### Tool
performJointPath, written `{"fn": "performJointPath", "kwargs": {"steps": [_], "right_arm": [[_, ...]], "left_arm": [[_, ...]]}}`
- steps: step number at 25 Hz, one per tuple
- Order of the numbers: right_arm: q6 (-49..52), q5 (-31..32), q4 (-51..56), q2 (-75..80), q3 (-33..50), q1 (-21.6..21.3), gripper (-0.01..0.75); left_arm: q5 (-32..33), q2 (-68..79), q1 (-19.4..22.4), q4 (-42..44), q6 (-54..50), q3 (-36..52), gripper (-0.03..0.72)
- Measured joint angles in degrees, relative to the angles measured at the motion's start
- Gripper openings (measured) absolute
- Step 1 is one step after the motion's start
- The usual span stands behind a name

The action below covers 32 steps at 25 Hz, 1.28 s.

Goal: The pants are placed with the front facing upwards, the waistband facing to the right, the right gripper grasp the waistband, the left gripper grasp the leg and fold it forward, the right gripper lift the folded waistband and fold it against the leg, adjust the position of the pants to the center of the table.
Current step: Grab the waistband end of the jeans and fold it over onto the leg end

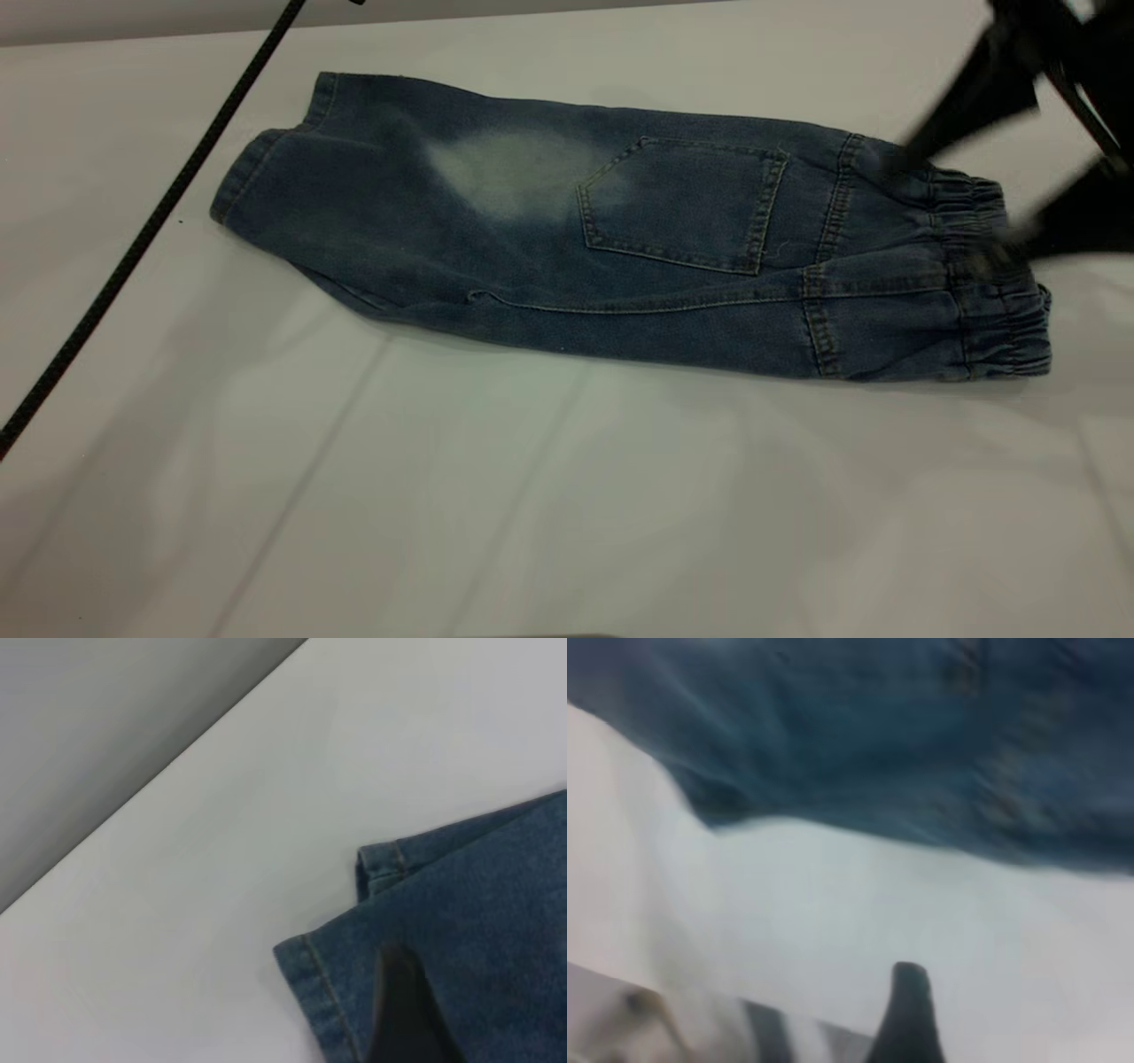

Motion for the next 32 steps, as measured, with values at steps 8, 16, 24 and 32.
{"fn": "performJointPath", "kwargs": {"steps": [8, 16, 24, 32], "right_arm": [[15.7, -5.4, -15.9, 1.1, 0.0, 2.8, 0.596], [13.8, -6.6, -12.6, 7.2, 0.0, -1.5, 0.577], [3.6, -4.4, -0.3, 9.3, -0.1, -5.9, 0.577], [0.4, -2.7, 3.9, 12.4, -0.2, -6.0, 0.594]], "left_arm": [[0.0, 0.0, -0.1, -2.5, -0.2, 0.0, 0.389], [1.3, 0.0, -0.1, -2.7, -0.4, 0.0, 0.389], [2.1, -0.1, -0.1, -2.9, -0.4, 0.0, 0.389], [2.2, -0.1, -0.1, -2.9, -0.4, 0.0, 0.389]]}}
